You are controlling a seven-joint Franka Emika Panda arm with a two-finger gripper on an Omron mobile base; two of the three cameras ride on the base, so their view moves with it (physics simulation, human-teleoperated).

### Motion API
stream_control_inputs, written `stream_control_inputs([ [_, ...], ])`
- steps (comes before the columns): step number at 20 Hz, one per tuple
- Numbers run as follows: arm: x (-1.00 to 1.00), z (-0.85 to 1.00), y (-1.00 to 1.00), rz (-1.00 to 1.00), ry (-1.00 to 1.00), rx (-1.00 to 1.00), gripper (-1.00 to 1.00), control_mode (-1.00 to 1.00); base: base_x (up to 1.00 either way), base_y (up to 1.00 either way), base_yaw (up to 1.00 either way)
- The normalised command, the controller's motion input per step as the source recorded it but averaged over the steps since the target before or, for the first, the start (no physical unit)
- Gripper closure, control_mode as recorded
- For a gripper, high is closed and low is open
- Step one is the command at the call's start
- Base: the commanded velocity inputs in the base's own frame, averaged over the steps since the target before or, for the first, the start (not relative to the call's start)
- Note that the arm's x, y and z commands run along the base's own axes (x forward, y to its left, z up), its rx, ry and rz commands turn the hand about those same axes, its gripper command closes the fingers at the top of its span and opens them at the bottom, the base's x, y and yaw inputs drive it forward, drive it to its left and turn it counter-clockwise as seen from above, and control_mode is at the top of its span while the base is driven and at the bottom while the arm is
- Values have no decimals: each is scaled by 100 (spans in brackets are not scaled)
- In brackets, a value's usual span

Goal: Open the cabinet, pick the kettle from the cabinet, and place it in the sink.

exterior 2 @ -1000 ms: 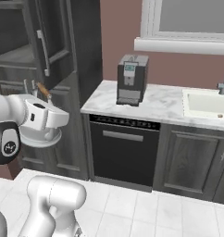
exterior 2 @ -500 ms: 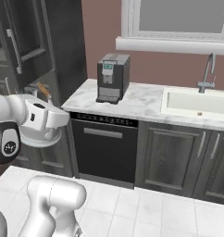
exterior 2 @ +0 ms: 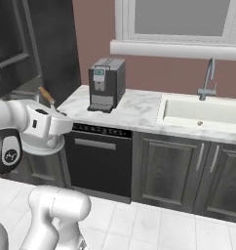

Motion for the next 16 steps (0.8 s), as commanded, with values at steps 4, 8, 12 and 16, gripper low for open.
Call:
stream_control_inputs([
  [4, 0, 0, 0, 0, 0, 0, 100, 100, 51, -33, 0],
  [8, 0, 0, 0, 0, 0, 0, 100, 100, 51, -33, 0],
  [12, 0, 0, 0, 0, 0, 0, 100, 100, 50, -34, 0],
  [16, 0, 0, 0, 0, 0, 0, 100, 100, 47, -38, 0],
])
